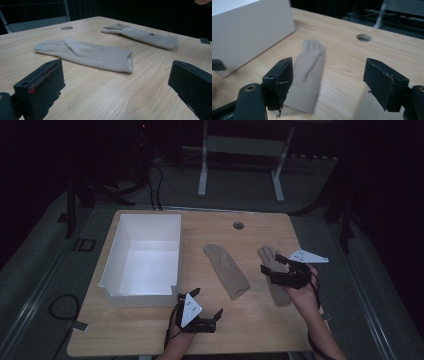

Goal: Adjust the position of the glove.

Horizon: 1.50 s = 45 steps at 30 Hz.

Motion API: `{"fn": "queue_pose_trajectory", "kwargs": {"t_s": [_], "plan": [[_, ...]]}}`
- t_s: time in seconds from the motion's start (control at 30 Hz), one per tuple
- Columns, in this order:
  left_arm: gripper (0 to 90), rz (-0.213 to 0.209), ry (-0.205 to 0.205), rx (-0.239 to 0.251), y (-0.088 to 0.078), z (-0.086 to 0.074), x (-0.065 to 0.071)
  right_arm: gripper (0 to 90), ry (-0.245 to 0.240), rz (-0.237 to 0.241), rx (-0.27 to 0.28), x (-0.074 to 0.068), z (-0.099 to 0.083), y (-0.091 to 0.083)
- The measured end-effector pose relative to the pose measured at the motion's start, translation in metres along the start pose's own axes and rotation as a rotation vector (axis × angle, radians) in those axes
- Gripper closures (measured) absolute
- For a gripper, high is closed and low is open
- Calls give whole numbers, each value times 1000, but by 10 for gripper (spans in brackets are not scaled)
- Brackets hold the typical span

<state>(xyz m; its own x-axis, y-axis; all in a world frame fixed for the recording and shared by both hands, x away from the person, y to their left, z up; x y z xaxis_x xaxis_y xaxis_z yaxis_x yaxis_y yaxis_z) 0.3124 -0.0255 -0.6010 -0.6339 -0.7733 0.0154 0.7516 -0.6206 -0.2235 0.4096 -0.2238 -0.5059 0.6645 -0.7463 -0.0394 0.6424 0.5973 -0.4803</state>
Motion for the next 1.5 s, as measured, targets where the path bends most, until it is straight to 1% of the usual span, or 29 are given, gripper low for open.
{"fn": "queue_pose_trajectory", "kwargs": {"t_s": [0.03, 0.1, 0.13, 0.17, 0.27, 0.33, 0.37, 0.4, 0.47, 0.53, 0.67, 0.8, 0.87, 1.0, 1.07, 1.13, 1.23, 1.37, 1.43, 1.5], "plan": [[8, 0, 0, 0, 0, 0, 0, 238, -6, 12, -6, -4, 0, 5], [7, 0, 0, 0, 0, 0, 0, 237, 0, 39, -21, -11, 0, 16], [7, 0, 0, 0, 0, 0, 0, 238, 1, 41, -24, -13, 0, 20], [7, 0, 0, 0, 0, 0, 0, 238, 1, 41, -24, -13, 0, 20], [7, -2, -1, 0, 0, 0, 0, 245, -2, 62, -46, -20, -2, 38], [7, -2, -1, 1, 0, 0, 0, 246, -1, 66, -54, -23, -3, 46], [7, -2, 1, 0, 0, 0, 0, 257, 1, 75, -61, -25, -4, 51], [7, -2, 1, 1, 0, 0, 0, 272, -6, 71, -64, -26, -5, 55], [7, -3, 3, 1, 0, 0, 1, 273, -10, 77, -74, -28, -7, 63], [7, -4, 1, 1, 0, 0, 0, 299, -10, 82, -87, -31, -9, 71], [7, -5, 2, 0, 0, 0, 0, 299, -13, 89, -112, -35, -14, 87], [7, -6, 9, 0, 0, 0, 1, 312, -10, 95, -135, -37, -17, 102], [8, -7, 12, 0, 0, 0, 1, 316, -23, 84, -147, -37, -20, 109], [7, -9, 12, 0, 0, 0, 2, 335, -29, 84, -171, -38, -25, 122], [7, -9, 13, 0, 0, 0, 2, 351, -33, 75, -182, -38, -26, 128], [8, -10, 15, 0, 0, 0, 2, 353, -29, 76, -186, -38, -27, 133], [7, -15, 14, 0, 0, 0, 3, 370, -10, 79, -191, -36, -28, 140], [8, -15, 19, 2, 0, 0, 3, 388, -17, 71, -211, -34, -29, 149], [7, -16, 17, 1, 0, 0, 3, 415, -18, 59, -217, -31, -30, 153], [7, -16, 16, 0, 0, 0, 3, 453, -10, 64, -221, -30, -30, 157]]}}
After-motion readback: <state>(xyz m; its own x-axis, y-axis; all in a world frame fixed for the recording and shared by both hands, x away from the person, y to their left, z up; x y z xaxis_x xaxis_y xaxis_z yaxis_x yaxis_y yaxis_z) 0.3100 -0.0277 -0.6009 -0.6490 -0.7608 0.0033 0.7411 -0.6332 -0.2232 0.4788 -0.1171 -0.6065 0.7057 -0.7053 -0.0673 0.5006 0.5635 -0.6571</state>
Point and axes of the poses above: each handheld gripper's, and its own axes: y roughly forward along the jaws, z roughly out of its top, x roughly to its right, the point moved 10 cm from there along y, roughly forward along the jaws, and after that the axes turned 2 degrees about z, right-handed, at the moved point
